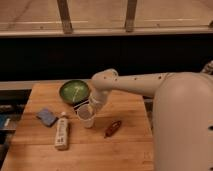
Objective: Place the ceramic cup in the ceramic bowl
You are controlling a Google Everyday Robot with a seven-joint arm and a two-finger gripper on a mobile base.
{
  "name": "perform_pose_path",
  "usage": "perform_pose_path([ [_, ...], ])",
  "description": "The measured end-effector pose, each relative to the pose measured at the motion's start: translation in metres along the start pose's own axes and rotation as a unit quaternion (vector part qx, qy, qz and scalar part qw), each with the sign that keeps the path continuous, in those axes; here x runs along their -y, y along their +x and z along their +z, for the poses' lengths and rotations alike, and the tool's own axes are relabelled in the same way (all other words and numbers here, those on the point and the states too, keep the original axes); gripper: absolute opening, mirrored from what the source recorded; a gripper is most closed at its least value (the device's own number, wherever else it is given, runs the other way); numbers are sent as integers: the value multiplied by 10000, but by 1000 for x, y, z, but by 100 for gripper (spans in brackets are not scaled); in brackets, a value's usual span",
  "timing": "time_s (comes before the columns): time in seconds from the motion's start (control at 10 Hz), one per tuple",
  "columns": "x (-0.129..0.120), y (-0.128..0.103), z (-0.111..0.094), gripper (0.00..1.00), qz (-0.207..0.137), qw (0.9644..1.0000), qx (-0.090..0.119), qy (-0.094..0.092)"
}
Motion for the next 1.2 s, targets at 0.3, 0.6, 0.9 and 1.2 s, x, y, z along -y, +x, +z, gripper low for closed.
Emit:
perform_pose_path([
  [0.3, 5, -10, -29, 0, -14, 9996, 272, 93],
  [0.6, 30, -36, -65, 0, 47, 9977, 655, 189],
  [0.9, 53, -73, -92, 0, 10, 9962, 829, 250],
  [1.2, 46, -115, -96, 0, -216, 9961, 800, 315],
])
